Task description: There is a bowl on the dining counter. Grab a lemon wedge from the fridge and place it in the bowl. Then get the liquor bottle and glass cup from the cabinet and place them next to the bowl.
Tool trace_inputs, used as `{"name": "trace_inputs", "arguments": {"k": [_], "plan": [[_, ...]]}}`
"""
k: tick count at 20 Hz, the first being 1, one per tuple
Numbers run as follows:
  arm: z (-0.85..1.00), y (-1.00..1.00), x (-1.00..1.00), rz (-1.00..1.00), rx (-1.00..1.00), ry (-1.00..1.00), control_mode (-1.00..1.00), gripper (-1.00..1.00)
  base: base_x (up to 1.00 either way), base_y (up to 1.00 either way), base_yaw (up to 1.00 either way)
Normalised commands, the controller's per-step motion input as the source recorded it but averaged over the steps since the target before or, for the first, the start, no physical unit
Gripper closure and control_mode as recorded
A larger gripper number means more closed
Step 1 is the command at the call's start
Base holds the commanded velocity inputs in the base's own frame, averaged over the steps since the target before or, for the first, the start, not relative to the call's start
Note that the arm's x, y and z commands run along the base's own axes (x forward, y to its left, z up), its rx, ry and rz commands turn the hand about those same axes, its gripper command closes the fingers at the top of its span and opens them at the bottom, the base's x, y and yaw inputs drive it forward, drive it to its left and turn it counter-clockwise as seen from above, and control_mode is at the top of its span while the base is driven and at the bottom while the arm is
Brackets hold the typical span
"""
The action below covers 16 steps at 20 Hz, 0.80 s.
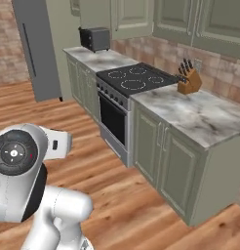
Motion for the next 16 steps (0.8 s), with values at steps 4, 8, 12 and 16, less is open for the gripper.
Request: {"name": "trace_inputs", "arguments": {"k": [4,8,12,16], "plan": [[0.0,0.0,0.0,0.0,0.0,0.0,1.0,-1.0,1.0,0.66,-0.18],[0.0,0.0,0.0,0.0,0.0,0.0,1.0,-1.0,1.0,0.75,-0.21],[0.0,0.0,0.0,0.0,0.0,0.0,1.0,-1.0,1.0,0.78,-0.26],[0.0,0.0,0.0,0.0,0.0,0.0,1.0,-1.0,1.0,0.81,-0.33]]}}
